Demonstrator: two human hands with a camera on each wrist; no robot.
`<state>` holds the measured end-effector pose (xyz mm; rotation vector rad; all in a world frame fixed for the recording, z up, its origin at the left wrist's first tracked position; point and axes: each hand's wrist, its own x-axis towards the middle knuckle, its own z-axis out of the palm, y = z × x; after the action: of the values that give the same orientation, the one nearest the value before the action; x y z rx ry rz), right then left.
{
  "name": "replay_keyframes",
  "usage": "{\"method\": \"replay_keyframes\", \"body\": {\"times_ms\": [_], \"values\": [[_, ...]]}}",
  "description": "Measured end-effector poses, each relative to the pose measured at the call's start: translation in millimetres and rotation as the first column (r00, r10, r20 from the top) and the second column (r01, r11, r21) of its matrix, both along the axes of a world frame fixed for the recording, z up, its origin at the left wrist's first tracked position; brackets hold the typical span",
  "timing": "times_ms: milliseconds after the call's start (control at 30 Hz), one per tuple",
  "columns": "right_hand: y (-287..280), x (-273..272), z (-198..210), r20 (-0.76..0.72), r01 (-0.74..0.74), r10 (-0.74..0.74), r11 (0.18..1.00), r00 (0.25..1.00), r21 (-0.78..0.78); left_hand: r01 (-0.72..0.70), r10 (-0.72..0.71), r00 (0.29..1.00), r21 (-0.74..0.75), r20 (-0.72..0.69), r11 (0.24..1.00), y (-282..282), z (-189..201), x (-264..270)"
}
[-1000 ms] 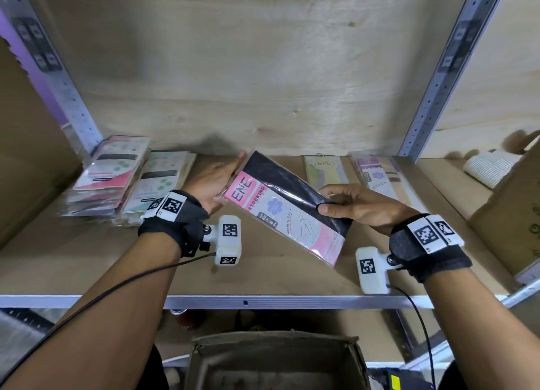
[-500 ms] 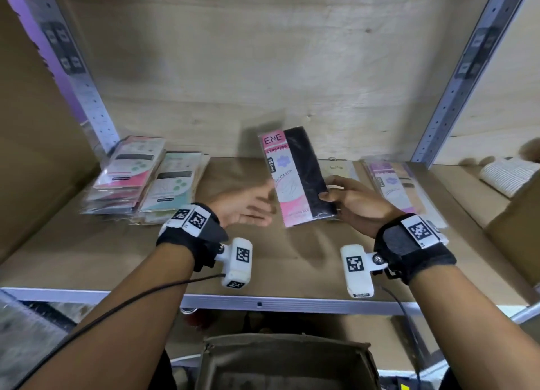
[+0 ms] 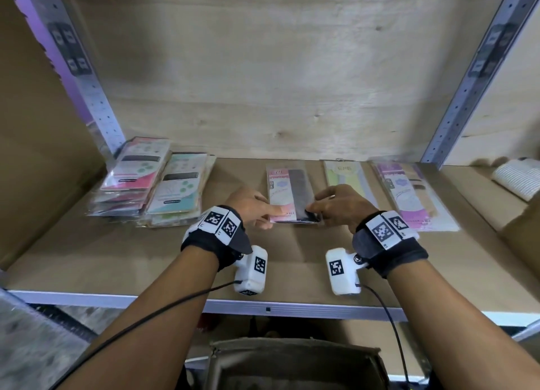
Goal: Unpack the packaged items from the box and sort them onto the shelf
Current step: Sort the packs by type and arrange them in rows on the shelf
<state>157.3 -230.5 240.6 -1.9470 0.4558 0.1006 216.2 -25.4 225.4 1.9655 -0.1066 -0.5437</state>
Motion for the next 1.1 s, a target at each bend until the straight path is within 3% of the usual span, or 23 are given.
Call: {"method": "replay_keyframes", "body": {"times_ms": [133,300,567,700,1100], "values": [[1.3,-0.1,0.2,-0.089,-0.045,0.040,0.997,0.995,-0.054,0.019,-0.017,1.000,0.089,-0.019,0.996,2.7,2.0,2.3],[-0.1,-4.0,0.5,-0.089,-0.068,0.063,0.996,0.994,-0.049,0.052,-0.067,0.997,0.264,0.047,0.963,8.2,2.9,2.6],[-0.5,-6.1,6.5,-0.076,-0.030,0.038,0.995,0.996,0.096,0.088,-0.100,0.994,0.207,0.046,0.974,-2.0,-0.1,5.9],[-4.9,-4.6,3.6,-0.061,-0.017,0.018,1.000,0.998,0.003,0.112,-0.121,0.992,0.183,0.036,0.977,-7.3,-4.3,9.0],[-11.1,-4.3,4.8,-0.040,-0.014,0.014,1.000,0.999,0.001,0.105,-0.115,0.992,0.162,0.056,0.981,-14.9,-6.7,11.9]]}}
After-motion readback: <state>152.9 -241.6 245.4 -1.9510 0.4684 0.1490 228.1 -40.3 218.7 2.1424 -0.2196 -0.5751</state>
